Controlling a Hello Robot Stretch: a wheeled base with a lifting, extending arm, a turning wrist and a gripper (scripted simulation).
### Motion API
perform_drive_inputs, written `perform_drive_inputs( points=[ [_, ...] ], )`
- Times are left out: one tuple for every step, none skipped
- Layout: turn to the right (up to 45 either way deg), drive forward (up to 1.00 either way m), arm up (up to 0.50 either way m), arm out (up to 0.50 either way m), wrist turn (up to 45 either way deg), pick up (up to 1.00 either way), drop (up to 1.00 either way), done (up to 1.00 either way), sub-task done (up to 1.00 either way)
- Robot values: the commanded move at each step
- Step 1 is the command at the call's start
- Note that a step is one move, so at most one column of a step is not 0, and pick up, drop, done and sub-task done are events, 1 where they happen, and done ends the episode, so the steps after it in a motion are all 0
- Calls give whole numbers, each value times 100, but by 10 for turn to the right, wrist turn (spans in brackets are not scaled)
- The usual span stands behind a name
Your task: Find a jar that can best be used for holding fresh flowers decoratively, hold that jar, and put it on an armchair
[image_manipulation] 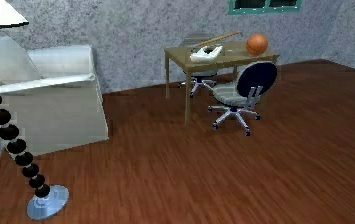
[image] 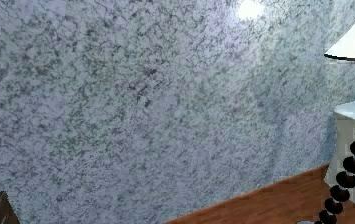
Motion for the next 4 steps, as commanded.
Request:
perform_drive_inputs(
  points=[
    [0, 5, 0, 0, 0, 0, 0, 0, 0],
    [-450, 0, 0, 0, 0, 0, 0, 0, 0],
    [-450, 0, 0, 0, 0, 0, 0, 0, 0],
    [-450, 0, 0, 0, 0, 0, 0, 0, 0]
  ],
)
